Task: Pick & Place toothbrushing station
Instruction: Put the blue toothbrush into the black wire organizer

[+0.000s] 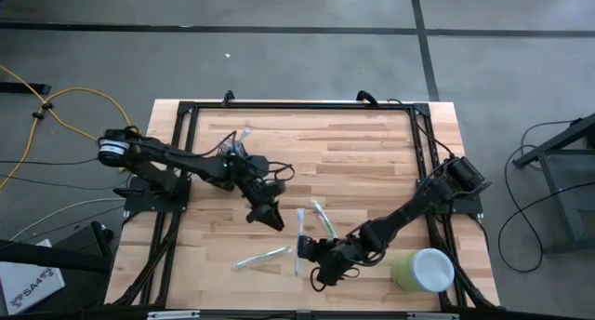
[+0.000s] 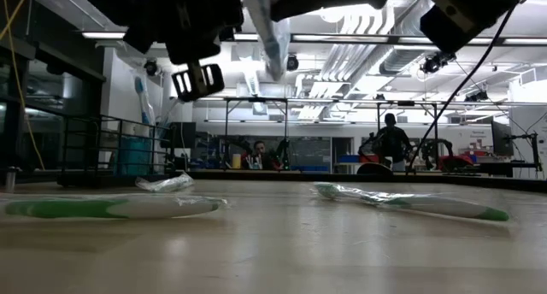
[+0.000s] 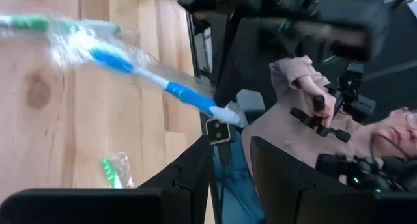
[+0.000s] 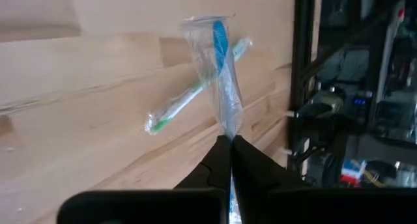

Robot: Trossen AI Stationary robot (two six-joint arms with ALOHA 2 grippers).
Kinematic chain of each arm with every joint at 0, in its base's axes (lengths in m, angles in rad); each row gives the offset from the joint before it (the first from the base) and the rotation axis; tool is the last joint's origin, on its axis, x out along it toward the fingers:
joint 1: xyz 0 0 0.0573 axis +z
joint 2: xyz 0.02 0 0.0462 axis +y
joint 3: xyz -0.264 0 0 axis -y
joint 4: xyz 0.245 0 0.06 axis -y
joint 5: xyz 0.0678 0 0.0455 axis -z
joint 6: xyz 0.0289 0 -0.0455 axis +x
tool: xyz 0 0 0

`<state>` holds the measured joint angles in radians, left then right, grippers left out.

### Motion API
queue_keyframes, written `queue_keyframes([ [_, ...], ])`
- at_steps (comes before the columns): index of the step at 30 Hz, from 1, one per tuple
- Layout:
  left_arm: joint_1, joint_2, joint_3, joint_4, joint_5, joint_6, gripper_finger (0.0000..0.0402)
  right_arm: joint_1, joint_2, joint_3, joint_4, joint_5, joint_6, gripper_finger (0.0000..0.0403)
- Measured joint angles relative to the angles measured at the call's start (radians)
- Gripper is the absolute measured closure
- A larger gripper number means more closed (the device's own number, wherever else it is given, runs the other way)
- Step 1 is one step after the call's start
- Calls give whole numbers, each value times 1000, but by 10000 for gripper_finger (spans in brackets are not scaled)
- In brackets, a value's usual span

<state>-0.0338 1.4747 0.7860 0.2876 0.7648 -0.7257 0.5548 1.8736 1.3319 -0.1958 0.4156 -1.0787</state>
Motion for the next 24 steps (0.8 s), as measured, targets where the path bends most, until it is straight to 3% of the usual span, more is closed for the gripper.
queue_keyframes([
  [6,8,71,0,98,59,-8,295,-9,0,0,6,3,49,403],
  [14,48,76,0,142,117,-4,295,-6,0,0,0,6,-20,401],
  [24,53,75,0,144,163,31,295,-5,0,0,6,97,-151,400],
])
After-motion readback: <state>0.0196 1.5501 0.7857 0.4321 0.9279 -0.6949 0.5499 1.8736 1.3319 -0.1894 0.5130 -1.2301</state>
